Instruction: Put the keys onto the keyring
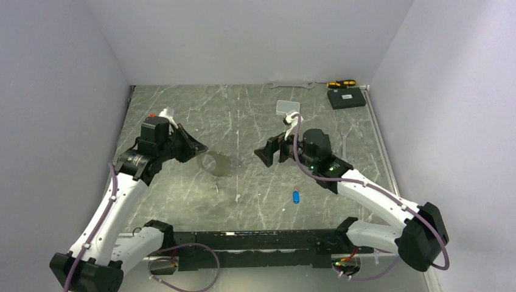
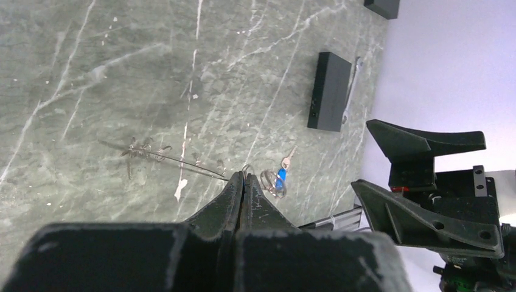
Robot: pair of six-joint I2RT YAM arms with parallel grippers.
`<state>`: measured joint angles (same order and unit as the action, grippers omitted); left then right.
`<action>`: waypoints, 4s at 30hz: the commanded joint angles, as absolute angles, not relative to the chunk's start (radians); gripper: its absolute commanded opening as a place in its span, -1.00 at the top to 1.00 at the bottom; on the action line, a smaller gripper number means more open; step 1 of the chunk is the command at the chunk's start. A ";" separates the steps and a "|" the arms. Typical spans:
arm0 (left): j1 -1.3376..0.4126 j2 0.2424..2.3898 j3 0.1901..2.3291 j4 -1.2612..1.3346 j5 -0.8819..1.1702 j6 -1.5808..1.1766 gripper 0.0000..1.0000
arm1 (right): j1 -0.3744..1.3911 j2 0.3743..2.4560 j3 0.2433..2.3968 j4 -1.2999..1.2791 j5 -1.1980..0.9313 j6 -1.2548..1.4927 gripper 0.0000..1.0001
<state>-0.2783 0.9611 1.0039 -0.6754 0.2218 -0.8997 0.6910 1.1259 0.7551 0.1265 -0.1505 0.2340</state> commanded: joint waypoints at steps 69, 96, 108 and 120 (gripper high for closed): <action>-0.278 0.911 1.070 -0.455 0.770 -0.776 1.00 | 0.927 1.180 0.807 0.446 -0.402 -0.065 -0.27; -0.278 0.854 0.962 -0.302 0.808 -0.821 1.00 | 0.927 1.175 0.790 0.514 -0.433 -0.002 0.46; -0.278 0.851 0.960 -0.412 0.730 -0.720 0.73 | 0.927 1.158 0.761 0.541 -0.480 -0.030 1.00; -0.278 0.859 1.074 -0.549 0.640 -0.451 -0.44 | 0.928 1.154 0.780 0.455 -0.437 -0.039 1.00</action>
